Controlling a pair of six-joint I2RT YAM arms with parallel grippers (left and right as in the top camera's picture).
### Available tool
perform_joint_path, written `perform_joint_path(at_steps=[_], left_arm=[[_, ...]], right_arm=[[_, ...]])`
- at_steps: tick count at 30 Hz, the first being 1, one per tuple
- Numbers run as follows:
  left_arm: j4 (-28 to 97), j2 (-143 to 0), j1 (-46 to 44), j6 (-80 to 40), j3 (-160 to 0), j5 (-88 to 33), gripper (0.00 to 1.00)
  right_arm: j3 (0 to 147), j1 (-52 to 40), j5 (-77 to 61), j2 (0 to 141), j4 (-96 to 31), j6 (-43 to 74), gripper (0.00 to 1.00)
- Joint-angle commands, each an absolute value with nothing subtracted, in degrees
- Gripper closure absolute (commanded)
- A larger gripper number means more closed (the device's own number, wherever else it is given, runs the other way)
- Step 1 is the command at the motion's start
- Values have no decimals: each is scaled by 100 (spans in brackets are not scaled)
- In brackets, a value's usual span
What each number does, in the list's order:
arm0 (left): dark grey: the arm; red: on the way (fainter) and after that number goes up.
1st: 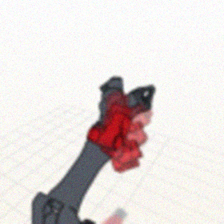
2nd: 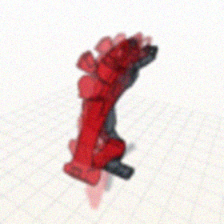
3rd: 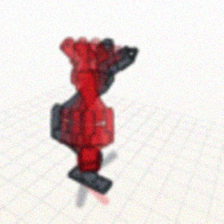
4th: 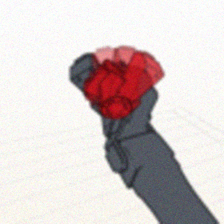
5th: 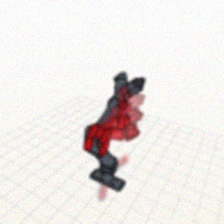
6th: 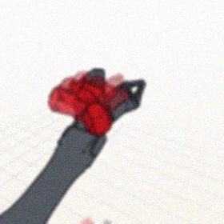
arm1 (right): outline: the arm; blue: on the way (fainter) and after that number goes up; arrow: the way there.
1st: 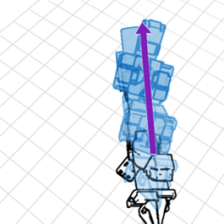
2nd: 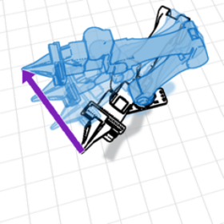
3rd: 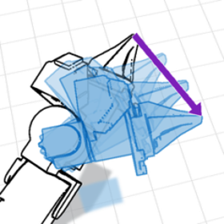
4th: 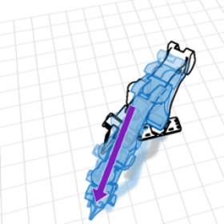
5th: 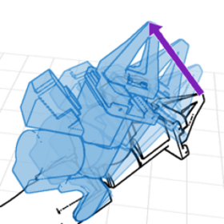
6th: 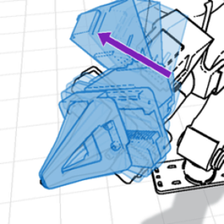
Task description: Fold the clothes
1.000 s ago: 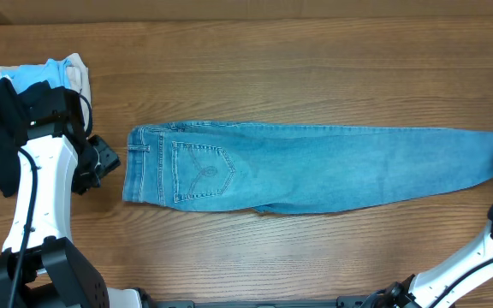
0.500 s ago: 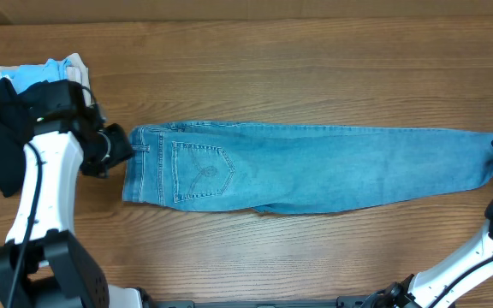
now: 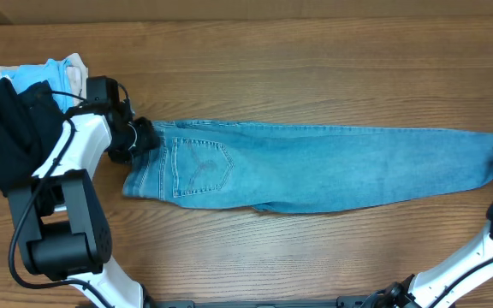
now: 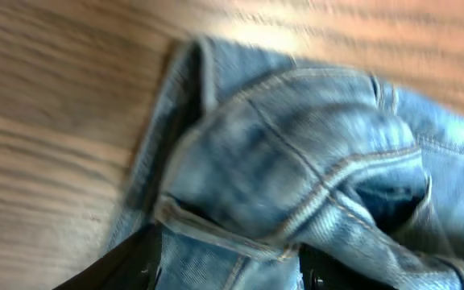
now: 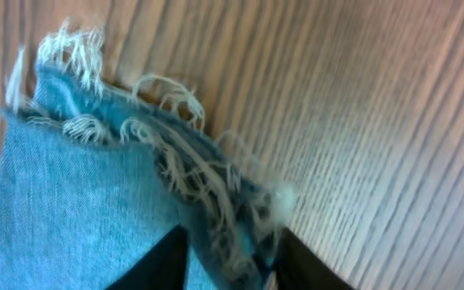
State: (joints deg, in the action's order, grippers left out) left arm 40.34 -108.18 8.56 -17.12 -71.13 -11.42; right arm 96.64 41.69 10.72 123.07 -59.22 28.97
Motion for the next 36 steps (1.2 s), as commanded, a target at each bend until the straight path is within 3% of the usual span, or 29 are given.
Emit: perform_joint_path(at_steps=[1, 12, 36], left_arm=[[3916, -10901, 947, -2045, -7240, -1210, 42], [4095, -10901, 886, -2043, -7240, -1212, 41], [4254, -10901, 886, -2036, -7240, -1210, 41]], right_arm=[[9653, 4348, 1092, 11845, -5828, 2856, 56], [9629, 4401, -14, 11883, -5417, 1179, 57], [9148, 4823, -16, 12057, -5555, 1199, 59]])
